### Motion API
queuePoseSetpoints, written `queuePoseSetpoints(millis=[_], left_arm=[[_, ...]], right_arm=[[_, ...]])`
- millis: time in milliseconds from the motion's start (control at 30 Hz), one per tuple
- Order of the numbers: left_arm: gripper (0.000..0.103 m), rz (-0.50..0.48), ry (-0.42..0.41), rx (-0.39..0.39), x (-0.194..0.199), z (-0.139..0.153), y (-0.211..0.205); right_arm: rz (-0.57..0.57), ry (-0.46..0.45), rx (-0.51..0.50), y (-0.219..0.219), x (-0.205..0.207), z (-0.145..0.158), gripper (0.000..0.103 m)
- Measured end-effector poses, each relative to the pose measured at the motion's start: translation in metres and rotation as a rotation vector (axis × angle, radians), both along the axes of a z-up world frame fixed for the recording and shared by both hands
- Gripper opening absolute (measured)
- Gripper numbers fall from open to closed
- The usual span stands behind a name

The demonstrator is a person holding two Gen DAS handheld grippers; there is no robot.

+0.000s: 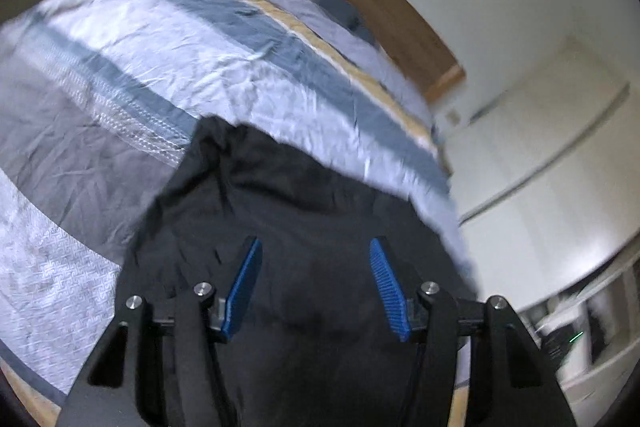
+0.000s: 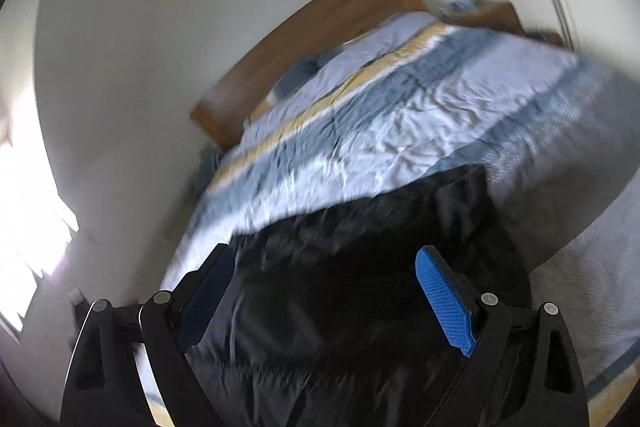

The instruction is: Fold large clothes

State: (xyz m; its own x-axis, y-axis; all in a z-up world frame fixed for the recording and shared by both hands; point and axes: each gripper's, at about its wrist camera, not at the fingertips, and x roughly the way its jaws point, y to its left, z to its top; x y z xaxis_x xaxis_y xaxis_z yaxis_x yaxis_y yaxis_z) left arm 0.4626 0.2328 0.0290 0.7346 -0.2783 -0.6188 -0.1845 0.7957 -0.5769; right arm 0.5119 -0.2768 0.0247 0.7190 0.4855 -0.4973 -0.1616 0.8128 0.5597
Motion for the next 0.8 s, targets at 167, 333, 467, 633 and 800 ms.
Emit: queuePoseSetpoints(millis=[167, 333, 467, 633, 800], left_arm=[[0.054, -0.070, -0.027, 0.260, -0.002, -0.011, -0.075], [0.054, -0.124, -0.055, 0.420, 0.009, -0.019, -0.123], [0.054, -0.141, -0.048, 0.465, 0.028, -0.030, -0.142], [0.054, -0.169, -0.018, 0.513, 0.055, -0.043, -0.152], [0.054, -0.179, 0.004, 0.547, 0.073, -0.050, -0.157]], right_arm=[[0.095, -0.054, -0.178, 0.074, -0.027, -0.014, 0.091], [0.132, -0.072, -0.285, 0.115, -0.025, -0.037, 0.091], [0.154, -0.047, -0.361, 0.135, -0.010, -0.055, 0.091], [0.155, -0.009, -0.376, 0.140, 0.017, -0.072, 0.091], [0.157, 0.014, -0.381, 0.145, 0.035, -0.081, 0.092]])
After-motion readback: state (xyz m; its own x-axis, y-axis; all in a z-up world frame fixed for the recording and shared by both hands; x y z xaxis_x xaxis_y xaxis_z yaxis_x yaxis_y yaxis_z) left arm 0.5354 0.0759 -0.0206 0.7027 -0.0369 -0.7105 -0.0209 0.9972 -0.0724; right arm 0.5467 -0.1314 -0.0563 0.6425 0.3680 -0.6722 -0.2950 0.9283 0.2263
